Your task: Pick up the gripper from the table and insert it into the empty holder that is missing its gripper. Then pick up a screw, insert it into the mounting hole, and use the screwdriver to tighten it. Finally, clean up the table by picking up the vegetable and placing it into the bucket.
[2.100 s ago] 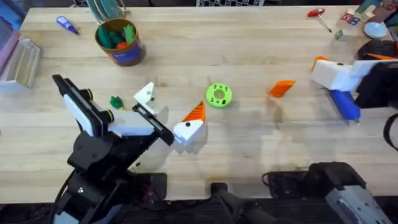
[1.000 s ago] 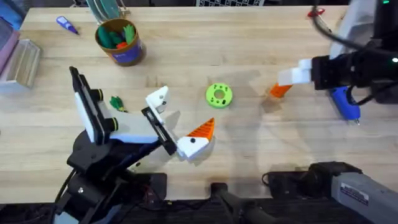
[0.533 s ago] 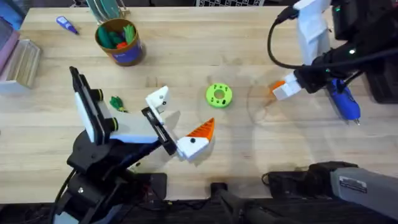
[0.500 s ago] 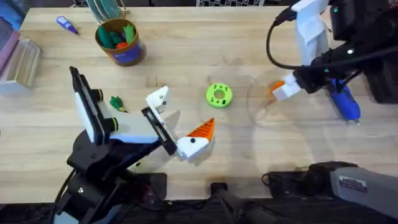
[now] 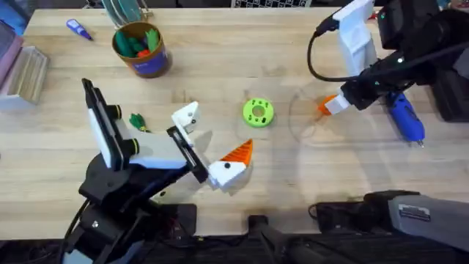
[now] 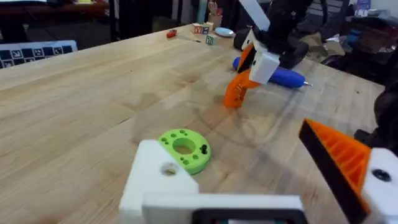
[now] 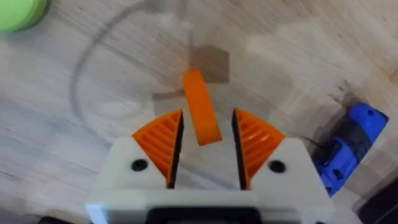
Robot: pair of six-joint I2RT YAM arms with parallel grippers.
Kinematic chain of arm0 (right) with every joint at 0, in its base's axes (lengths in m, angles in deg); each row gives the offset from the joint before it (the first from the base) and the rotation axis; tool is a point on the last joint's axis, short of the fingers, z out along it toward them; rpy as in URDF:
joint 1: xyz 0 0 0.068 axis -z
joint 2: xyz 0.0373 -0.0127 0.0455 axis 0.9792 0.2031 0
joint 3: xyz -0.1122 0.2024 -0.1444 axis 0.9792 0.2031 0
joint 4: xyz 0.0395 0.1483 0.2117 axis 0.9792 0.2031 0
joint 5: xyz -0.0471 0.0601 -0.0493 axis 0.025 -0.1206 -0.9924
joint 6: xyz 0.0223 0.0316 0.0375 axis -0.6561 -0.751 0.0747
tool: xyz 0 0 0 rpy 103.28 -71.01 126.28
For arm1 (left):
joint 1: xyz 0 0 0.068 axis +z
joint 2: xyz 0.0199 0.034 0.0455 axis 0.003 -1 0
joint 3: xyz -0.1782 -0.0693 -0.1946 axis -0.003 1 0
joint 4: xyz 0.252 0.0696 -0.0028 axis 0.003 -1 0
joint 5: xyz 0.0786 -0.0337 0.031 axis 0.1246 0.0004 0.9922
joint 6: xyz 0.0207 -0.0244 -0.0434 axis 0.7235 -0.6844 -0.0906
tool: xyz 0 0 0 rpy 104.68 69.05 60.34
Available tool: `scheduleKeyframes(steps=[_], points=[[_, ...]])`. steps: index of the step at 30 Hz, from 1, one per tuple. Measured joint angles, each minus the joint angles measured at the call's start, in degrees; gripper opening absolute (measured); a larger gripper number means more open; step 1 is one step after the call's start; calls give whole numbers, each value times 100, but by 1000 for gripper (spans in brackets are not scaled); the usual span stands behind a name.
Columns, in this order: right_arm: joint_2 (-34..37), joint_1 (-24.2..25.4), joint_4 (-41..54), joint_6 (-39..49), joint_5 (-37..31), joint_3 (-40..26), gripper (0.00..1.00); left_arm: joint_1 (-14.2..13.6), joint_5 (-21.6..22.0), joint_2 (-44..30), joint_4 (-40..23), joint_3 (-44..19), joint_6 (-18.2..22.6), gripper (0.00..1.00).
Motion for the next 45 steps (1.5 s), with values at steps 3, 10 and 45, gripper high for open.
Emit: scheduleKeyframes(steps=[3, 10, 45], points=[[0, -1, 35, 12, 0, 0, 410, 0, 1, -1, 0, 0, 0, 987], [-28, -49, 12, 21, -4, -4, 14, 0, 1, 0, 0, 0, 2, 987], [-4651, 351, -3061, -5560, 4793, 3097, 12, 0, -1, 1, 2, 0, 0, 987]])
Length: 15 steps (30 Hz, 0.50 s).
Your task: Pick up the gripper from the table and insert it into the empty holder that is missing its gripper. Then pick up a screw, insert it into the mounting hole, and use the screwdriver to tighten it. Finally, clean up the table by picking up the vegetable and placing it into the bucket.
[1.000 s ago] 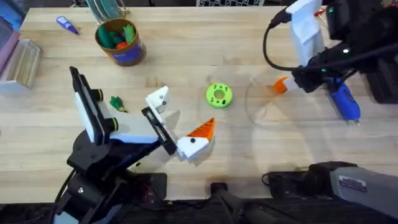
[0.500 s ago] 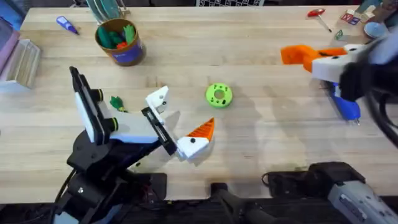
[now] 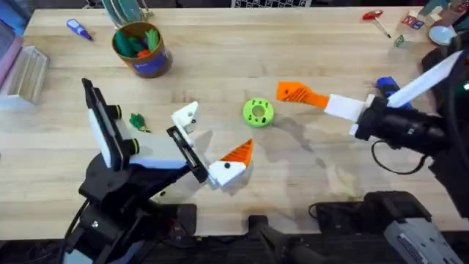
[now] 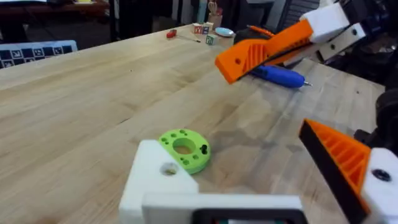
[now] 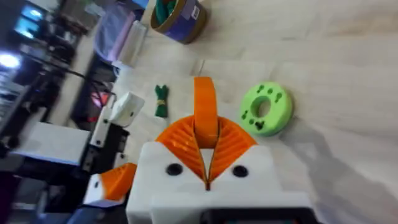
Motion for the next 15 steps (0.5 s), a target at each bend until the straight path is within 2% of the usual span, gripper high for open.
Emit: scheduleKeyframes(steps=[7, 15], points=[[255, -39, -273, -970, 440, 99, 12, 0, 2, -2, -2, 0, 0, 987], [1739, -580, -2072, -1827, 1186, 101, 12, 0, -2, -1, -1, 0, 2, 987]])
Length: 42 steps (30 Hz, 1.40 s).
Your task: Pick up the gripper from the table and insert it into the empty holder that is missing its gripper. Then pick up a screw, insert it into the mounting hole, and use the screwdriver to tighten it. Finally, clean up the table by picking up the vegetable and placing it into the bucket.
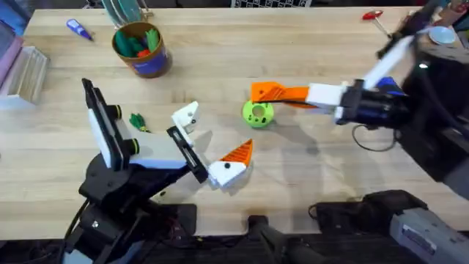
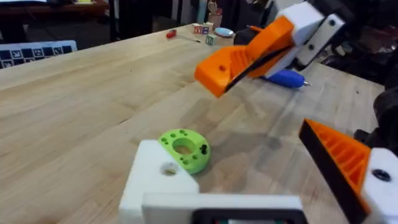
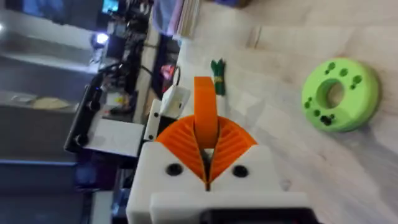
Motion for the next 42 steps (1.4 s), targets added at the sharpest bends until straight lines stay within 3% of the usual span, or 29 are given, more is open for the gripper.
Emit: scheduleKeyframes(steps=[6, 14, 22, 34, 42], points=[[1424, -395, -1253, -591, 674, -2, 12, 0, -302, 1, 1, 0, 7, 988], [2499, -1004, -1625, -852, 1344, -56, 12, 0, -907, 1, -6, 0, 17, 986], [2624, -1360, -1662, -983, 1569, -359, 12, 0, -1227, 1, -19, 0, 114, 988], [2624, -1388, -1672, -1143, 1604, -511, 11, 0, -1275, -1, -21, 0, 144, 986], [2812, -1725, -1708, -1244, 1480, -644, 10, 10, -1203, 1, -25, 0, 141, 987]])
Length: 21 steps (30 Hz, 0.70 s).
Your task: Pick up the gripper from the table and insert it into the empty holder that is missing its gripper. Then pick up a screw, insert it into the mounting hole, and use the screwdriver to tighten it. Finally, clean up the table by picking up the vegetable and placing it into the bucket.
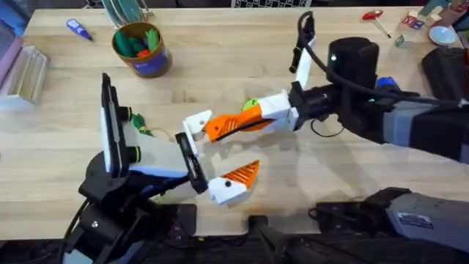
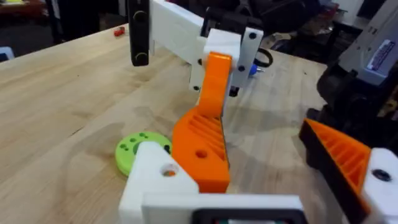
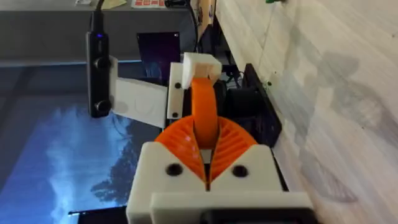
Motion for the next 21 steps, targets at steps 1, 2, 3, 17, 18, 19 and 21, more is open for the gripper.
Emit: scheduleKeyframes(steps=[1, 2, 3, 17, 18, 19, 21], points=[[64, -39, -5, -36, -44, -45, 10, 7, 40, -1, 0, 0, -1, 987], [119, -68, -17, -66, -82, -88, 10, 15, 56, -1, 0, 0, -4, 987], [181, -109, -37, -99, -119, -135, 10, 18, 72, -1, 0, 0, -4, 987], [714, -673, -1099, -1091, -921, -339, 8, 64, 324, -1, 0, 0, -88, 987], [731, -706, -1154, -1136, -986, -342, 8, 78, 364, -1, 0, 0, -102, 987], [757, -740, -1248, -1179, -1055, -342, 8, 88, 411, -1, 2, 0, -109, 988], [816, -790, -1403, -1245, -1167, -344, 8, 95, 511, -1, 2, 0, -130, 988]])
